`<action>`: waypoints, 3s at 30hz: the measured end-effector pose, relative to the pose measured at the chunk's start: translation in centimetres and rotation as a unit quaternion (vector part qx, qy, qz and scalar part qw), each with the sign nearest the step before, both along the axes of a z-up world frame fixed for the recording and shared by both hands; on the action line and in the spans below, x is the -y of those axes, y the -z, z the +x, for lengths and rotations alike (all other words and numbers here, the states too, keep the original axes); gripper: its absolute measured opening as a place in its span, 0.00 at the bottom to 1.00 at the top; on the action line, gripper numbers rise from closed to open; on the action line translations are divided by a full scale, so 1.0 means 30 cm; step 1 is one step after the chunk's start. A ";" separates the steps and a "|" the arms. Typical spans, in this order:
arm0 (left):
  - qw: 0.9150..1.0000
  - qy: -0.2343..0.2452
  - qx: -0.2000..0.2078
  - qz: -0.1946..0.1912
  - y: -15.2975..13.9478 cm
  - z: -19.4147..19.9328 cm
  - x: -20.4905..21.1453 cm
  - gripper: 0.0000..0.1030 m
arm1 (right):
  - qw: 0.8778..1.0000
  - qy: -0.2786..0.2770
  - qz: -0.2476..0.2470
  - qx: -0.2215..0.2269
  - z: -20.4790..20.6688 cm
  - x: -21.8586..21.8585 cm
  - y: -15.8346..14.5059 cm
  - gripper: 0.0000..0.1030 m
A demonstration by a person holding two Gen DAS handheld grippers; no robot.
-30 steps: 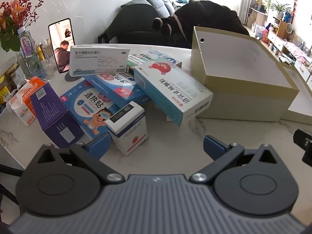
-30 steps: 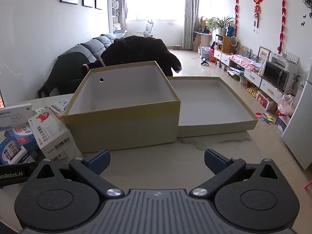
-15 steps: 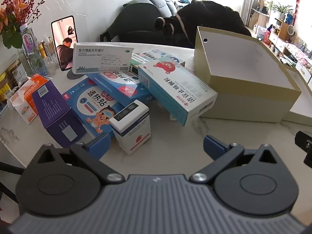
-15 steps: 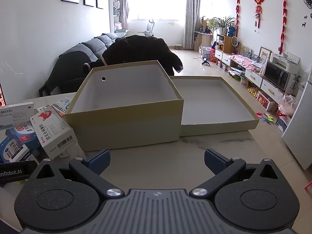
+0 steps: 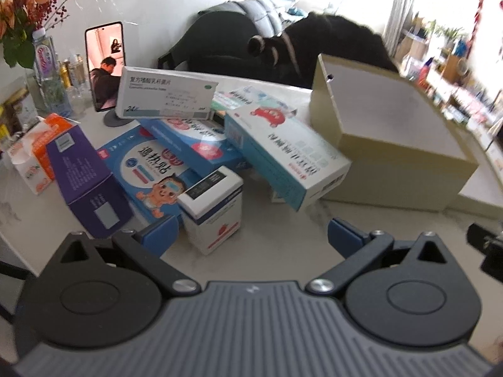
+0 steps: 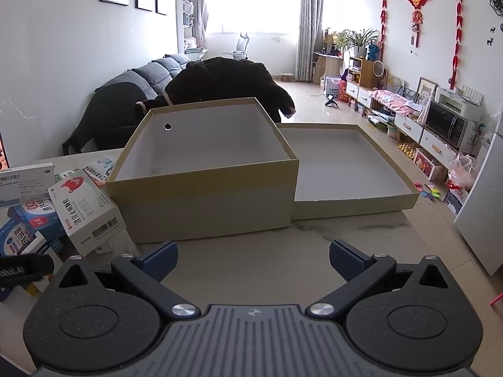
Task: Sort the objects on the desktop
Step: 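Move the left tool down to the purple medicine box, then close the left gripper on the purple box and lift it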
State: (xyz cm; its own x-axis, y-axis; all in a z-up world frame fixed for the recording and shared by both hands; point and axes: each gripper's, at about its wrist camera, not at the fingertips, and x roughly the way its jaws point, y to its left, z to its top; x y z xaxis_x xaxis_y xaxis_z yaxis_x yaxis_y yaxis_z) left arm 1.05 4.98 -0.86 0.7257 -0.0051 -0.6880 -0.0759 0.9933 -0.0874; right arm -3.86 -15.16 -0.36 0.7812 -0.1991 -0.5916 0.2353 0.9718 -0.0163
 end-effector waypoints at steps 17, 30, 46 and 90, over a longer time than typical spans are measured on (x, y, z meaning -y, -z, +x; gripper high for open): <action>0.993 -0.014 0.090 -0.074 0.024 -0.032 -0.156 1.00 | 0.997 -0.056 0.005 0.045 -0.009 -0.034 -0.005 1.00; 0.993 -0.104 0.047 -0.043 0.005 0.036 -0.429 1.00 | 0.983 -0.155 0.078 0.055 0.045 -0.094 0.010 1.00; 0.983 -0.181 -0.024 0.004 0.019 0.205 -0.581 1.00 | 0.982 -0.185 0.006 0.036 0.118 -0.139 0.074 1.00; 0.983 -0.109 -0.135 0.056 0.137 0.257 -0.690 0.65 | 0.980 -0.194 0.044 -0.011 0.153 -0.128 0.095 1.00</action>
